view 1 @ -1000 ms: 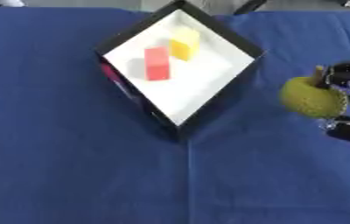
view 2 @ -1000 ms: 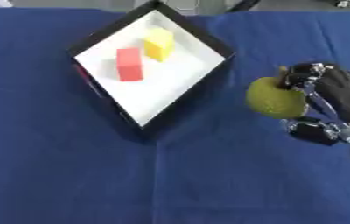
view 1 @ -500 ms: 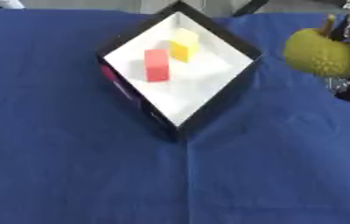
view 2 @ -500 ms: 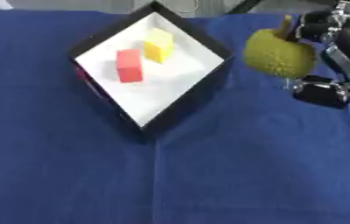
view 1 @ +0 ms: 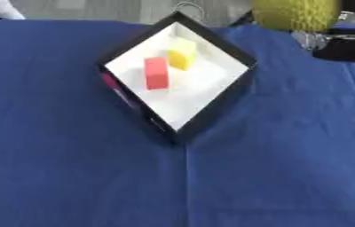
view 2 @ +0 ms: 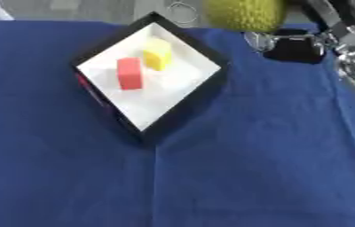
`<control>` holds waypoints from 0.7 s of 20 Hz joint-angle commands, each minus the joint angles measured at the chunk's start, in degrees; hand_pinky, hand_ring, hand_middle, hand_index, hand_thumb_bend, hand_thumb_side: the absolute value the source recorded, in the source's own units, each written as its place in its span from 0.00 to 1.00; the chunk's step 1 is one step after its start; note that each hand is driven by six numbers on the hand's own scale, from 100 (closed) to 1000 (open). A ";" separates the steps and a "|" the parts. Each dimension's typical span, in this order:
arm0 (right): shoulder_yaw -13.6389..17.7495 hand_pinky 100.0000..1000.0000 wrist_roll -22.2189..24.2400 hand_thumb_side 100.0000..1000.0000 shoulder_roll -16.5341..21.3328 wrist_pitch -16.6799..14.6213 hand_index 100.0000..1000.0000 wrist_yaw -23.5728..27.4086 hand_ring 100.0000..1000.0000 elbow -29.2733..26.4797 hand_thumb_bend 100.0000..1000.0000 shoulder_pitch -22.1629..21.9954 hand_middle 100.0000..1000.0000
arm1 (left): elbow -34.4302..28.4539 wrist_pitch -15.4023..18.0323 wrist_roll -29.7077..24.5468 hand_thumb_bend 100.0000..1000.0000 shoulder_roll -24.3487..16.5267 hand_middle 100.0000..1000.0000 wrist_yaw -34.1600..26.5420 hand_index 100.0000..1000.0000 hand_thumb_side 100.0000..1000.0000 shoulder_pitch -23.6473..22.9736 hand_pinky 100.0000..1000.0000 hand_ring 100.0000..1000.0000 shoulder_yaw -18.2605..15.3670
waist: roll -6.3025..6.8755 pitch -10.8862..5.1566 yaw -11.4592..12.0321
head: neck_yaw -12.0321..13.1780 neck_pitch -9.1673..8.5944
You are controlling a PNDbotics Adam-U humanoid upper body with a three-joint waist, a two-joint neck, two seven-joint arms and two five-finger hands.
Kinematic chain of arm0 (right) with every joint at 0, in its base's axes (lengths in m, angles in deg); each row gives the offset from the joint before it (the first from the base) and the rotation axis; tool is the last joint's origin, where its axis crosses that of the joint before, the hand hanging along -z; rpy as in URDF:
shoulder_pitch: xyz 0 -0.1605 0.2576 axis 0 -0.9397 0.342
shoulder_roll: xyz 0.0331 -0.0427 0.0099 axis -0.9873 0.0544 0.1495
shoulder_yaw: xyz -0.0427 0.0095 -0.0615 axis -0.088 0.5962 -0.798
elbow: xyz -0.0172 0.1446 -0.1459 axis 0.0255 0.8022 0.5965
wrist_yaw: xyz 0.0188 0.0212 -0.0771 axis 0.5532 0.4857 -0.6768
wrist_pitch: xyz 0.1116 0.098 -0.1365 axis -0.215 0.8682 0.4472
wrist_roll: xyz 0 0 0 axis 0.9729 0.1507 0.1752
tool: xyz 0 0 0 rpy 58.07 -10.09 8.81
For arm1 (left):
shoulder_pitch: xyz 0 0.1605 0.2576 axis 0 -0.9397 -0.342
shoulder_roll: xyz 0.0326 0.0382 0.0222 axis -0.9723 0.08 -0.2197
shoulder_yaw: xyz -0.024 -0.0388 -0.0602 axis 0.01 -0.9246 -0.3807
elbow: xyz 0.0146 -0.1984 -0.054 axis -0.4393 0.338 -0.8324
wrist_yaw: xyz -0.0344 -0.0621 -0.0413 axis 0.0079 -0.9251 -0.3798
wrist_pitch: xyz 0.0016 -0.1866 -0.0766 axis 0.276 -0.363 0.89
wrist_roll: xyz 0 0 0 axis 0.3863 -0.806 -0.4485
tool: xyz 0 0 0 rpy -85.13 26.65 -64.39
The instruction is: Pick up objects on the table and place them in the box.
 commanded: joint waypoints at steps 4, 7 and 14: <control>-3.59 0.72 5.35 0.00 -7.17 4.96 0.53 -3.51 0.59 6.16 0.00 8.00 0.41 | -0.91 0.19 -0.79 0.23 -0.89 0.74 0.19 0.86 0.69 0.89 0.72 0.75 0.34 | 0.37 -1.99 0.90 | -1.21 0.19; -4.56 0.74 7.87 0.00 -11.27 7.49 0.55 -5.95 0.60 10.25 0.00 12.10 0.42 | -0.95 0.17 -0.88 0.23 -0.89 0.74 0.09 0.86 0.69 1.06 0.72 0.75 0.43 | 0.24 -1.62 1.32 | -1.44 -0.04; -7.88 0.78 13.61 0.00 -20.60 13.23 0.61 -11.57 0.66 19.57 0.00 21.43 0.48 | -1.14 0.34 -0.60 0.23 -1.01 0.74 0.06 0.86 0.69 1.41 0.72 0.75 0.15 | 0.01 -0.71 1.83 | -1.66 -0.69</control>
